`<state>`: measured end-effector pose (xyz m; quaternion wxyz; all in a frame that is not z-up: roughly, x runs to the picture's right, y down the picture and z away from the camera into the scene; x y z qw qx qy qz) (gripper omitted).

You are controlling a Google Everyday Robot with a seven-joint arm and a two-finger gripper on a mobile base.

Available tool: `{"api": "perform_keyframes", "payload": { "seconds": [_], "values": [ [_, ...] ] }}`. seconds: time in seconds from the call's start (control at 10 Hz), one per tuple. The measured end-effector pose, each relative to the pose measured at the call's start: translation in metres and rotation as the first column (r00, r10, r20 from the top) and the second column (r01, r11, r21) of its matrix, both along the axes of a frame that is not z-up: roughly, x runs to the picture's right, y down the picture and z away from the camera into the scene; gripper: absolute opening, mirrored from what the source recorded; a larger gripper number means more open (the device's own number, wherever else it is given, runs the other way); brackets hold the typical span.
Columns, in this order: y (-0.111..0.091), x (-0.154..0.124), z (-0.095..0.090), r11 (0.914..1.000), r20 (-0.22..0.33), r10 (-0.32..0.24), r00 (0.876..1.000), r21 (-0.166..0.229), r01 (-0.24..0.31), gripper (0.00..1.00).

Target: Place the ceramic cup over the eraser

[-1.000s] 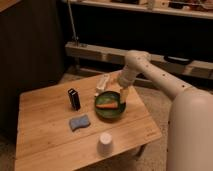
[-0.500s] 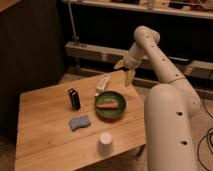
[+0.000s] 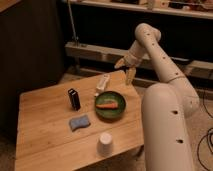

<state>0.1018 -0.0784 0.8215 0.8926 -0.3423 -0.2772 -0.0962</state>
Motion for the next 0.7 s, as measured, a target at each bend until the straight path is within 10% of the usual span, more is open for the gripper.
{"api": "perform_keyframes", "payload": {
  "seconds": [0.7],
  "values": [
    [0.048, -0.002, -0.039, 0.9995, 0.044, -0.022, 0.999, -0.023, 0.023, 0.80]
  ]
}}
